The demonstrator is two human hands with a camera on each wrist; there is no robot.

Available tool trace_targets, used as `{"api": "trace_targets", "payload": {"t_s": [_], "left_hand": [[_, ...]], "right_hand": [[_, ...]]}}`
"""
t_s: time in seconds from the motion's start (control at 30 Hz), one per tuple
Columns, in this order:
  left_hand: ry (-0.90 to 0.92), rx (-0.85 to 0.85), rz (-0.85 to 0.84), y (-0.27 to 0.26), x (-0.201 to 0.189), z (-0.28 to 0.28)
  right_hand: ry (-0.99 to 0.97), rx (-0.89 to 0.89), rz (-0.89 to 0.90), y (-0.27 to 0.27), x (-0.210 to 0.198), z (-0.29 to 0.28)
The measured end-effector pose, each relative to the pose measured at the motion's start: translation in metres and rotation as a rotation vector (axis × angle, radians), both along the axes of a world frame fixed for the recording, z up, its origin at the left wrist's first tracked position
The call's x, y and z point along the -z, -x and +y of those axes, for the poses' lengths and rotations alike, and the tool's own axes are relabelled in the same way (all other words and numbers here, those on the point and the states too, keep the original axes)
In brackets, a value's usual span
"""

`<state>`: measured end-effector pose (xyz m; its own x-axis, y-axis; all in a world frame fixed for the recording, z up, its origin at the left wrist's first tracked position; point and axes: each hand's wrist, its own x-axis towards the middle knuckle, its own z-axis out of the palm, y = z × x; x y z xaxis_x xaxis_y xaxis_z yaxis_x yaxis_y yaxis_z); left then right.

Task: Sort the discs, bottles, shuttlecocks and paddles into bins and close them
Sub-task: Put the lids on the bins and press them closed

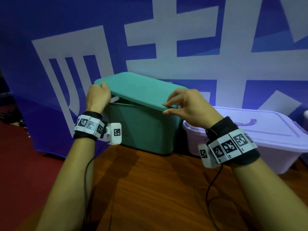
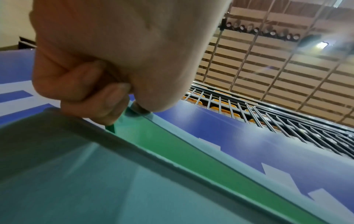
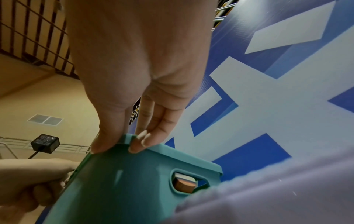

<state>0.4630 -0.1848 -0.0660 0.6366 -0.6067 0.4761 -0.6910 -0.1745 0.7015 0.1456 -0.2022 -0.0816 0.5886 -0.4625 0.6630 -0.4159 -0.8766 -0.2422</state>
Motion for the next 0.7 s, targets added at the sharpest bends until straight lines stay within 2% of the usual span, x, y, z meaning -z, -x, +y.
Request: {"api": "trace_targets", "payload": {"t_s": [0.13, 0.27, 0.47, 0.6, 0.7], "left_hand": [[-0.056, -0.031, -0.008, -0.005, 0.006, -0.002], [-0.223, -0.143, -0.049, -0.007, 0.005, 0.002], [-0.37, -0.189, -0.085, -0.017, 0.008, 0.007], [-0.348, -0.113, -0.009, -0.024, 0.007, 0.009], [-0.29, -0.1, -0.005, -0.024, 0.008, 0.011]], "right_hand": [[0.041, 0.025, -0.027, 0.001, 0.002, -0.003], [0.033, 0.027, -0.045, 0.001, 0.002, -0.006], [0.007, 0.015, -0.063, 0.0, 0.005, -0.009], [-0.017, -0.004, -0.084, 0.002, 0.007, -0.01], [0.016, 0.047, -0.054, 0.002, 0.007, -0.01]]}}
